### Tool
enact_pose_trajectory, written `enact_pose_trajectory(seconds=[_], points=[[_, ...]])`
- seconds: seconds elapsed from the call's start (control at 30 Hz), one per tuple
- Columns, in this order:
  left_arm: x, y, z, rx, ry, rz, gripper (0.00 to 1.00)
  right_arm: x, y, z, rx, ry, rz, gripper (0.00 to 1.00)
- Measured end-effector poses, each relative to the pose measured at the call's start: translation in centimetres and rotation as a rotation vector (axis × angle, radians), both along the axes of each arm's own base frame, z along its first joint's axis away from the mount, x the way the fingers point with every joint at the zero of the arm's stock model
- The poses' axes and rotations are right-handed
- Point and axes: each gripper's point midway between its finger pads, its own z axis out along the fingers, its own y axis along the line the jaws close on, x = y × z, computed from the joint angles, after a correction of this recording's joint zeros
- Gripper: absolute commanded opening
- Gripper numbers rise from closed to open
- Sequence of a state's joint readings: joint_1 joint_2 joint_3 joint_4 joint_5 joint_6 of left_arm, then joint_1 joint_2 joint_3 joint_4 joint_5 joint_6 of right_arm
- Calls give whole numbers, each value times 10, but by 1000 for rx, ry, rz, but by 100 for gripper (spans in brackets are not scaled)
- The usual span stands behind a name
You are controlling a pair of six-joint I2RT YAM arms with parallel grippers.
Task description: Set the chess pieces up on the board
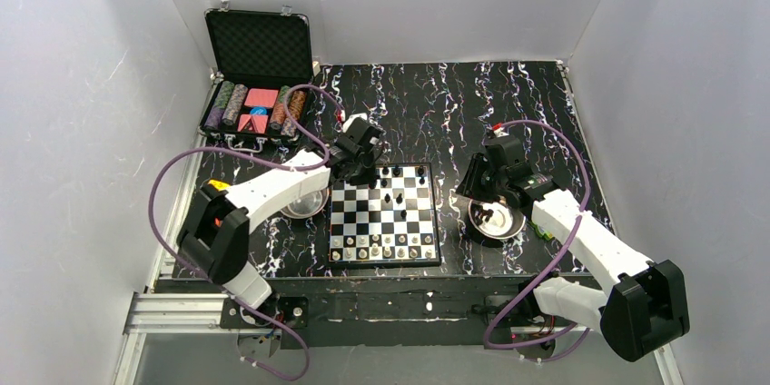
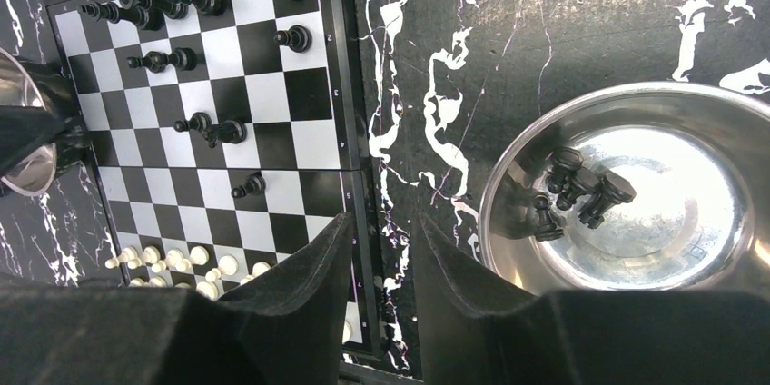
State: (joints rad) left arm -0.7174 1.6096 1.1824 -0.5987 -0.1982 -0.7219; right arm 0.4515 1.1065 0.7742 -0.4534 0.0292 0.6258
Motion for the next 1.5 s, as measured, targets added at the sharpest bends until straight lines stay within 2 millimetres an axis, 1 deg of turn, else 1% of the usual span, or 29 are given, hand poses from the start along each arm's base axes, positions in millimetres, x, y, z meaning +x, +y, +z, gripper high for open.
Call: enact_pose_trajectory(seconds=[0.1,0.17,0.23,0.37,0.47,0.53,0.67,0.77,0.97,1.17,1.33,1.5], points=[[-3,6,17,-9,-26,-5,1,0,1,0,3,1,1,38],[-4,11,22,-5,-32,-6,1,0,1,0,5,2,0,38],[-2,18,22,4,-28,0,2,0,1,0,5,2,0,38],[11,40,19,27,-19,33,2,0,1,0,5,2,0,38],[24,49,15,46,-13,46,2,0,1,0,5,2,0,38],[33,48,9,62,-3,33,2,0,0,0,4,2,0,38],[44,40,-6,90,22,-7,2,-1,0,0,2,5,-1,38],[48,36,-16,102,38,-28,3,-3,-1,-1,-2,12,0,38],[54,36,-31,118,61,-45,4,-4,-1,-2,-4,17,-1,38],[61,36,-33,122,51,-57,5,-4,-2,2,2,4,-1,38],[72,33,-31,121,30,-68,7,-5,-2,3,2,3,-1,38],[76,30,-39,129,36,-77,9,-6,-2,2,0,8,-1,38]])
